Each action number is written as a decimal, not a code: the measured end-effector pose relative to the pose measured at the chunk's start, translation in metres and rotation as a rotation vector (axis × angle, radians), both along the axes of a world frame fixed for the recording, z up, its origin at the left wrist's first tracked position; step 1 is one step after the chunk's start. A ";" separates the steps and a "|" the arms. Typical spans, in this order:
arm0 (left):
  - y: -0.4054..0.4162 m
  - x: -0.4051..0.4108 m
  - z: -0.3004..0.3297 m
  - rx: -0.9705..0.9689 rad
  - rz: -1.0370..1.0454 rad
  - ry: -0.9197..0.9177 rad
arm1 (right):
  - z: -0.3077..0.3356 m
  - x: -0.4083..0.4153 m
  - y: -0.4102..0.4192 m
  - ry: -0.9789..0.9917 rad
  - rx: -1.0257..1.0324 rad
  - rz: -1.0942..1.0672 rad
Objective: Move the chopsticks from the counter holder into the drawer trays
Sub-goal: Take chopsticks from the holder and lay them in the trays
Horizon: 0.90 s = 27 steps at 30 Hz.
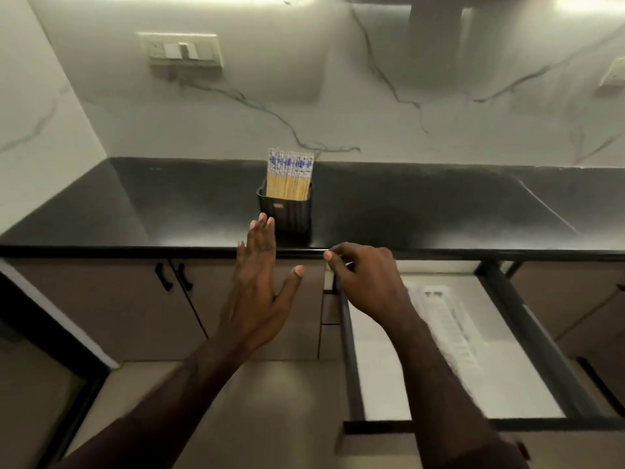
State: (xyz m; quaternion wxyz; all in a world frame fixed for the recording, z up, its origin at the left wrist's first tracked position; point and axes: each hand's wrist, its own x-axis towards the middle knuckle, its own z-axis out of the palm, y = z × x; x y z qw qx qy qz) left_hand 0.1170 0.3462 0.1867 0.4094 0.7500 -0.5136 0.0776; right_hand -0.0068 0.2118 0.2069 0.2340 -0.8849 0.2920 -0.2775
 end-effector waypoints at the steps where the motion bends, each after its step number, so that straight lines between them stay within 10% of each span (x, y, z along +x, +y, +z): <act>1: 0.002 0.016 0.006 -0.017 -0.008 -0.004 | 0.003 0.014 0.003 -0.003 0.002 -0.006; 27: -0.197 0.280 0.007 0.008 -0.045 0.005 | 0.003 0.283 -0.171 0.039 0.078 0.003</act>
